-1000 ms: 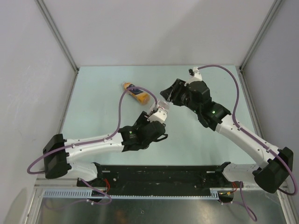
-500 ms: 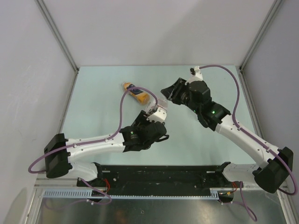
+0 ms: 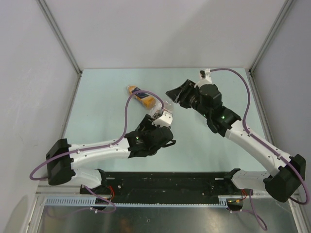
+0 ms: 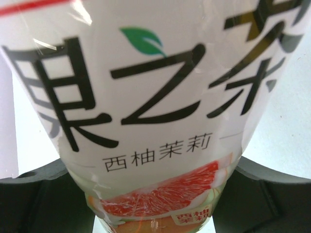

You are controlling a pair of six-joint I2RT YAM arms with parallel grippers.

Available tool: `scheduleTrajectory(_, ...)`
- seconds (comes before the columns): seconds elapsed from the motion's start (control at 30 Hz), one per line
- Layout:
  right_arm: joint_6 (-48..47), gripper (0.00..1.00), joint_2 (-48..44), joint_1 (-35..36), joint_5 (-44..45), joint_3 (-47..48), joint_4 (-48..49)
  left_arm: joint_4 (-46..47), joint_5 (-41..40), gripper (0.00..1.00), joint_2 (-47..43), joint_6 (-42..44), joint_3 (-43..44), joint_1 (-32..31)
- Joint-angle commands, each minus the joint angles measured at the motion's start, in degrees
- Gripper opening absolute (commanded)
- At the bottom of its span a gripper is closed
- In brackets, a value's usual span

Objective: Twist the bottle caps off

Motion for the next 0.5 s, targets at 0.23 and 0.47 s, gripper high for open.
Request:
scheduleTrajectory(0.23,1.94,0.18,-2.54,-0.10,0.24,-1.03,5.97,-1.21,-7.69,0.18,1.31,0.05,-0.16,-2.63)
scheduleTrajectory(0.47,-0.42,0.00,-3.20,0.03,-1.28,-2.61,7.68,-1.15,-4.49,0.16,0.20,0.63,-1.02,-2.96)
